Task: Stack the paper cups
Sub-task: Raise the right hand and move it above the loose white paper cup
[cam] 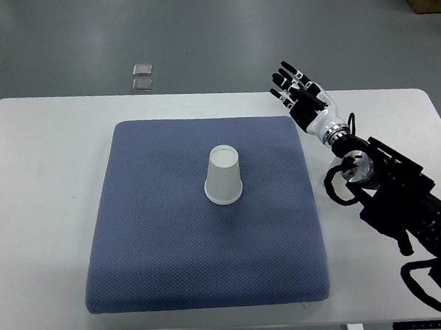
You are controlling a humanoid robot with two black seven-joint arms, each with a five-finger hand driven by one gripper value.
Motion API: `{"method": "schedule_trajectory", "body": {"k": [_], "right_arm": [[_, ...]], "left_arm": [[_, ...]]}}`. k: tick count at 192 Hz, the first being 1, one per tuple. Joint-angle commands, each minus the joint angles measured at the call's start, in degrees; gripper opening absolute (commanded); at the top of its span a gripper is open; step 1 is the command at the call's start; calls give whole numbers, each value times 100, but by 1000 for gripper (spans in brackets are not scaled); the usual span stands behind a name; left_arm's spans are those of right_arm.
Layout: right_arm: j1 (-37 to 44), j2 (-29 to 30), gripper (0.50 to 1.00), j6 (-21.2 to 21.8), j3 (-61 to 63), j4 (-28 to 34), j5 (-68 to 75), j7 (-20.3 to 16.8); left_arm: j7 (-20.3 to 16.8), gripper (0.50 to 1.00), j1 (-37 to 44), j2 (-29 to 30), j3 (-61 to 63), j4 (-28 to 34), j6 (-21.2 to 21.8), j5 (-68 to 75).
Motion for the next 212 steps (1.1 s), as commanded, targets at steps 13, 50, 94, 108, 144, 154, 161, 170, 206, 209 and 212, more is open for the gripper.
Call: {"method": "schedule_trajectory", "body": {"k": [13, 50, 94, 108, 144, 154, 161, 170, 206, 209, 212], "right_arm": [[10, -3, 921, 2, -16, -23, -10, -146], [159, -12, 924, 54, -95, 47, -89, -155], [695, -214, 924, 221, -789, 337, -1144, -155], [1117, -407, 924, 335, -1412, 407, -1416, -155], [2593, -785, 924, 757, -5085, 574, -1399, -155], [2928, -847, 924, 793, -5983, 829, -1408, -155], [3357, -917, 924, 819, -6878, 1189, -1417, -155], [3833, -961, 924, 819, -7671, 1603, -1417, -155], [5511, -952, 926, 942, -9385, 2894, -1460, -190], [5582, -952, 926, 968, -9411, 2939, -1460, -207], [5731, -952, 926, 1047, -9455, 3017, -1460, -242]], "left_arm": [[22, 1000, 0, 0, 27, -8, 0, 8], [14, 1000, 0, 0, 1, -8, 9, 8], [14, 1000, 0, 0, 9, -16, 0, 8], [14, 1000, 0, 0, 9, -25, 0, 8], [14, 1000, 9, 0, 9, -16, 0, 8], [14, 1000, 9, 0, 18, -8, 0, 8], [22, 1000, 0, 0, 18, -16, 0, 8], [22, 1000, 9, 0, 18, -16, 0, 8], [22, 1000, 0, 0, 53, -43, -18, 17], [22, 1000, 0, 0, 53, -52, -18, 17], [22, 1000, 0, 0, 53, -69, -35, 17]]}}
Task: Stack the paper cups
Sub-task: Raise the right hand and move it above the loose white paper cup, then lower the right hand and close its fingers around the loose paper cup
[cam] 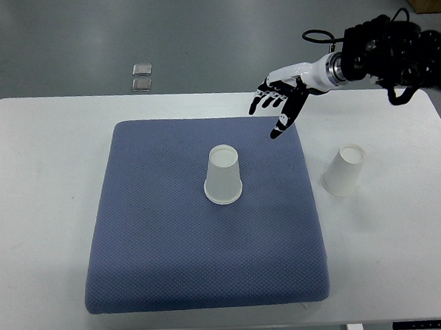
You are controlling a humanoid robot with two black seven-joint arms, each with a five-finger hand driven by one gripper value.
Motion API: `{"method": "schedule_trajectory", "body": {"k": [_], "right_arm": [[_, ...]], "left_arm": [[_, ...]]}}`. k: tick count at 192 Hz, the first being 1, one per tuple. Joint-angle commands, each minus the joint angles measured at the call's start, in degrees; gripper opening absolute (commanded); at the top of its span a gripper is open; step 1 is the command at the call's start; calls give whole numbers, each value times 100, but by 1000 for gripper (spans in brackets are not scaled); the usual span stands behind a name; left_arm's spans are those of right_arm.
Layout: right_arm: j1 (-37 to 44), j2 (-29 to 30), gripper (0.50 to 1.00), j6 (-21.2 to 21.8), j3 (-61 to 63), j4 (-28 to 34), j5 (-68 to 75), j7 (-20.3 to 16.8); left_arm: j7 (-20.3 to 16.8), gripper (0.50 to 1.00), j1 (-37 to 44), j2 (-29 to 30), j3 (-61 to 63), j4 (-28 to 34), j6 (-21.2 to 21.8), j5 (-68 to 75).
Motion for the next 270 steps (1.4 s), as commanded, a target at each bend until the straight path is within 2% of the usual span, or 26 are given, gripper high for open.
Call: {"method": "schedule_trajectory", "body": {"k": [1, 14, 29, 60, 81, 120, 144, 183, 235, 270], "right_arm": [[798, 0, 926, 193, -515, 530, -13, -85], [1299, -8, 926, 447, -647, 838, -4, -296], [1817, -17, 926, 527, -805, 1286, -4, -463], [3100, 27, 926, 625, -1288, 2437, 13, -499], [3672, 9, 926, 625, -1560, 3008, 13, -507], [4287, -184, 928, 625, -1842, 3677, 22, -507], [4586, -316, 928, 625, -1833, 3782, 40, -507], [4463, -360, 928, 625, -1965, 3712, 40, -525], [3198, -342, 926, -607, -2527, 3115, 40, -543], [2389, -351, 924, -1134, -2712, 2736, 145, -613]], "left_arm": [[2, 1000, -2, 0, 12, -42, -28, 8], [2, 1000, -2, 0, 20, -95, -90, 8], [2, 1000, 7, 0, 29, -103, -107, 8], [2, 1000, -2, 0, 38, -218, -107, 8], [2, 1000, -2, 0, 47, -288, -107, 8], [2, 1000, -2, 0, 47, -297, -107, 8], [2, 1000, 7, 0, 47, -288, -107, 8], [2, 1000, 7, 0, 47, -270, -107, 8], [2, 1000, 60, 0, 47, -288, -107, 8], [2, 1000, 77, 0, 38, -288, -107, 8]]}}
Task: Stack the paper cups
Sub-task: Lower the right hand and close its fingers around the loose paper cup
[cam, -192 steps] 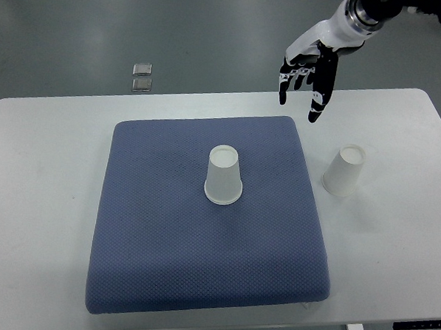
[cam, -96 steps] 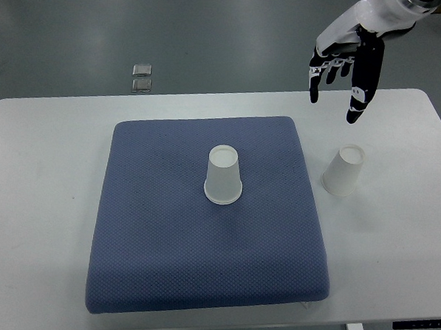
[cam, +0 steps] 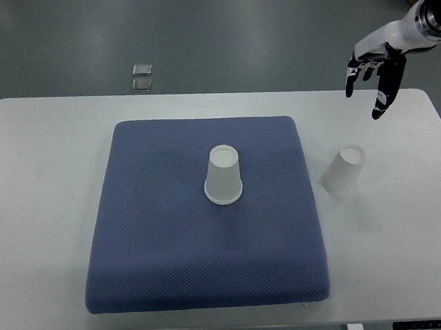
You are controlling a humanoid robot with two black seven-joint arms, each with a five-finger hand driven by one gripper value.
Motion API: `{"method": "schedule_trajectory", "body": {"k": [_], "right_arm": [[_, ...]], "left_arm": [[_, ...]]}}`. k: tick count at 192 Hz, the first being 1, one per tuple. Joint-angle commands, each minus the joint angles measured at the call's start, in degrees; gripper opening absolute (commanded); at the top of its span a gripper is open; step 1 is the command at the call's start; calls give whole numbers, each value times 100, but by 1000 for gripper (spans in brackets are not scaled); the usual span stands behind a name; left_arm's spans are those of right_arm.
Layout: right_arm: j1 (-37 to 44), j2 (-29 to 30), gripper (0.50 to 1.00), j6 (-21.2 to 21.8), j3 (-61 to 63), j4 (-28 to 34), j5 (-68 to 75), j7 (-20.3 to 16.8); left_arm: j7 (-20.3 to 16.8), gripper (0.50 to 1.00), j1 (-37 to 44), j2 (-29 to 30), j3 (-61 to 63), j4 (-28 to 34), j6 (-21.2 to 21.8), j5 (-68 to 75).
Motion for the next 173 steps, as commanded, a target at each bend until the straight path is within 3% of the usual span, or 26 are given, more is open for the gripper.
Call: {"method": "schedule_trajectory", "body": {"k": [1, 89, 173], "right_arm": [[-538, -9, 924, -334, -92, -237, 109, -77], [-2296, 141, 924, -1415, -13, -808, 1428, -113], [-2692, 237, 921, -1732, -5, -1011, 2052, -271]], "left_arm": [[0, 1000, 11, 0, -1, 0, 0, 0], [0, 1000, 20, 0, -1, 17, 0, 0], [0, 1000, 64, 0, -1, 17, 0, 0]]}}
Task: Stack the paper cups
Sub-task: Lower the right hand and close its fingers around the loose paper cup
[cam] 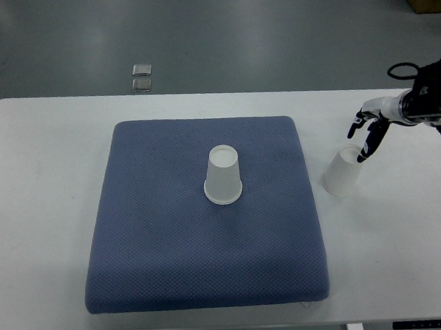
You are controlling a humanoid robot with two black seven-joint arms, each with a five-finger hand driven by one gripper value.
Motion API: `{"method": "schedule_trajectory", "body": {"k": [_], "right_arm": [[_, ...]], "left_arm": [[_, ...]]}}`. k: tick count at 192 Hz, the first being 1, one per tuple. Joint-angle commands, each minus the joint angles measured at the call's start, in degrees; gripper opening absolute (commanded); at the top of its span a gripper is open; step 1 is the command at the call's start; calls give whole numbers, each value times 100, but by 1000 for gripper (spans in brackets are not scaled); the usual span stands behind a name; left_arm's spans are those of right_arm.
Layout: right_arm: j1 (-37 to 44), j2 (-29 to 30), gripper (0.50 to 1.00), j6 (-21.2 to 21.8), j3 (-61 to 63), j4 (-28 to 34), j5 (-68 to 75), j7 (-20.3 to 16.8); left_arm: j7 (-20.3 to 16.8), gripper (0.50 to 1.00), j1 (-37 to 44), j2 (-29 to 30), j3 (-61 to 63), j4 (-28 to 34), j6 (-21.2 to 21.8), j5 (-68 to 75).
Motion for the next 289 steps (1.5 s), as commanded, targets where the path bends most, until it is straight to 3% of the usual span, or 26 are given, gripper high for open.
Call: {"method": "schedule_trajectory", "body": {"k": [1, 171, 191, 233, 262, 289], "right_arm": [[-53, 4, 921, -60, 9, -14, 45, -2], [-590, 365, 909, -596, 18, -58, 546, -2], [-598, 365, 856, -596, 18, -58, 537, -2], [-678, 365, 823, -596, 9, -128, 528, -2], [-748, 365, 693, -623, 0, -163, 493, 7], [-669, 356, 678, -623, -44, -154, 484, 7]], "left_arm": [[0, 1000, -6, 0, 0, -1, 0, 0], [0, 1000, 20, 0, 0, -1, 0, 0], [0, 1000, 20, 0, 0, -1, 0, 0], [0, 1000, 20, 0, 0, -1, 0, 0], [0, 1000, 20, 0, -9, 8, 0, 0], [0, 1000, 20, 0, -9, 8, 0, 0]]}}
